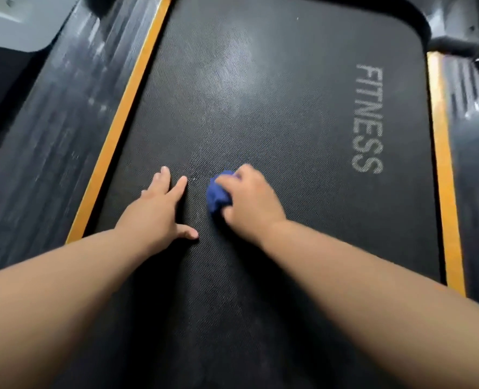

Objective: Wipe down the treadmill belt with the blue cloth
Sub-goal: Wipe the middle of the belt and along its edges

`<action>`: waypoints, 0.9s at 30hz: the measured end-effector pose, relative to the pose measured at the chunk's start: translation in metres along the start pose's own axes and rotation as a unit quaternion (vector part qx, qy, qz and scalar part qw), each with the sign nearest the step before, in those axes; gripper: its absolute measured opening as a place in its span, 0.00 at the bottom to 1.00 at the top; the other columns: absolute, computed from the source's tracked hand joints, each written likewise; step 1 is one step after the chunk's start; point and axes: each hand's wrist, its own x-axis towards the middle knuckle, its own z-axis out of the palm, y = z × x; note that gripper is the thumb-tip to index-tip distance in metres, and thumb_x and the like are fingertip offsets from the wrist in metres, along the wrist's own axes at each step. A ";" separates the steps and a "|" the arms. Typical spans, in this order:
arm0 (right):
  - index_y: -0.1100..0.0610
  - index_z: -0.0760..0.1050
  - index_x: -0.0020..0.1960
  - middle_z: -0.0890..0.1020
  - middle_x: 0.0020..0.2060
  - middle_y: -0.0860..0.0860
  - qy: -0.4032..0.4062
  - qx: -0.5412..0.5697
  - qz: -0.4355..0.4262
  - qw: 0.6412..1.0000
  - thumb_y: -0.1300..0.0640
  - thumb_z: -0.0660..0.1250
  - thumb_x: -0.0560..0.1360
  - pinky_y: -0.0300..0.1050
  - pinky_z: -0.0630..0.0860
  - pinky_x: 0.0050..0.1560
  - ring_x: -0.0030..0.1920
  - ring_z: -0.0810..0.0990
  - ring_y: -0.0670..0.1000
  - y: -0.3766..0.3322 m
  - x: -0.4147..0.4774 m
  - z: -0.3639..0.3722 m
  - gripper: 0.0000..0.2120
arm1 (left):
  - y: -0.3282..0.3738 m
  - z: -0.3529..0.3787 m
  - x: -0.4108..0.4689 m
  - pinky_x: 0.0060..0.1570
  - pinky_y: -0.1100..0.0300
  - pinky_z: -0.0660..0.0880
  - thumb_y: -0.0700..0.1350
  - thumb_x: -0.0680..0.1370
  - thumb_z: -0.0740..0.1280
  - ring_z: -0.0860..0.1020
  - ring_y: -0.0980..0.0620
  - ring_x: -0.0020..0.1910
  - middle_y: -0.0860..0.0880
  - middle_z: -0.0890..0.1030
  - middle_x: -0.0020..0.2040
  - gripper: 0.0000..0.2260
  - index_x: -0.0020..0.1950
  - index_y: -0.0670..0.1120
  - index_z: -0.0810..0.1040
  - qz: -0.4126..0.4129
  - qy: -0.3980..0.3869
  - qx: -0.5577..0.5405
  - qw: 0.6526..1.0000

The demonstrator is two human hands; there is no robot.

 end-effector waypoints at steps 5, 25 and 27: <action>0.52 0.77 0.60 0.75 0.51 0.58 -0.031 -0.055 -0.108 0.992 0.56 0.65 0.67 0.50 0.73 0.54 0.53 0.74 0.60 0.038 0.025 -0.016 0.21 | -0.003 -0.001 -0.001 0.74 0.48 0.54 0.64 0.64 0.73 0.43 0.47 0.77 0.46 0.39 0.78 0.52 0.78 0.51 0.47 0.006 0.003 -0.026 1.000; 0.49 0.79 0.56 0.75 0.56 0.58 0.085 0.002 0.206 0.975 0.58 0.63 0.69 0.43 0.71 0.53 0.56 0.75 0.58 0.043 0.108 -0.035 0.17 | -0.045 -0.032 -0.001 0.70 0.49 0.62 0.57 0.69 0.74 0.46 0.47 0.77 0.44 0.39 0.78 0.52 0.77 0.42 0.42 0.004 -0.062 0.119 0.991; 0.49 0.79 0.56 0.74 0.53 0.57 0.039 -0.002 0.117 0.992 0.58 0.65 0.68 0.45 0.72 0.53 0.54 0.74 0.59 0.010 0.084 -0.016 0.17 | -0.043 -0.032 0.000 0.71 0.49 0.61 0.56 0.69 0.74 0.45 0.46 0.77 0.42 0.39 0.78 0.52 0.77 0.41 0.41 0.001 -0.071 0.112 0.991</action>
